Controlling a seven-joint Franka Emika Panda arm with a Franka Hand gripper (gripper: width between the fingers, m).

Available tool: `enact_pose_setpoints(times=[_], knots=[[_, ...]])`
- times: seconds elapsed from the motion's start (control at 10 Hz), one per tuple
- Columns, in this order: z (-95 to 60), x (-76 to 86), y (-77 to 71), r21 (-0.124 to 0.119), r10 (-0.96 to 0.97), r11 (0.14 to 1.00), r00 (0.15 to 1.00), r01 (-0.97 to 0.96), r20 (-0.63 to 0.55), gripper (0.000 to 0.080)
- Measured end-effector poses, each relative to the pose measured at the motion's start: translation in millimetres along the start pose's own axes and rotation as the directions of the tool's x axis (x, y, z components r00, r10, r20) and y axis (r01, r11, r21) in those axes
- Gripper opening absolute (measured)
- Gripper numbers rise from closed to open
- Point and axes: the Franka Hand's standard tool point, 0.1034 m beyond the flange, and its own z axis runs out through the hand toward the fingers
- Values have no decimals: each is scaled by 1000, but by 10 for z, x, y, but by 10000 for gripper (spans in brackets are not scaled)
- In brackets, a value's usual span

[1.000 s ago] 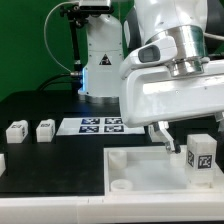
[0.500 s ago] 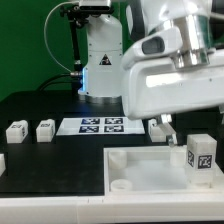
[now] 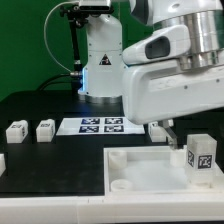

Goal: Assemble one leg

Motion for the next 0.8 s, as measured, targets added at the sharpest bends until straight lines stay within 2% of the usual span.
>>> enact_pose_setpoints(times=[0.1, 0.2, 0.3, 0.5, 0.6, 0.7, 0.8], knots=[[33, 18, -22, 17, 0, 1000, 997, -1, 78, 649], [97, 40, 4, 22, -1, 1000, 996, -1, 91, 649], [126, 61, 42, 16, -15, 1000, 999, 14, 48, 649], [137, 41, 25, 15, 28, 999, 998, -29, 57, 627], [141, 40, 24, 16, 41, 999, 998, -42, 57, 445], [141, 38, 39, 10, 162, 987, 985, -163, 58, 445], [145, 33, 76, 3, 259, 966, 964, -260, 59, 309]])
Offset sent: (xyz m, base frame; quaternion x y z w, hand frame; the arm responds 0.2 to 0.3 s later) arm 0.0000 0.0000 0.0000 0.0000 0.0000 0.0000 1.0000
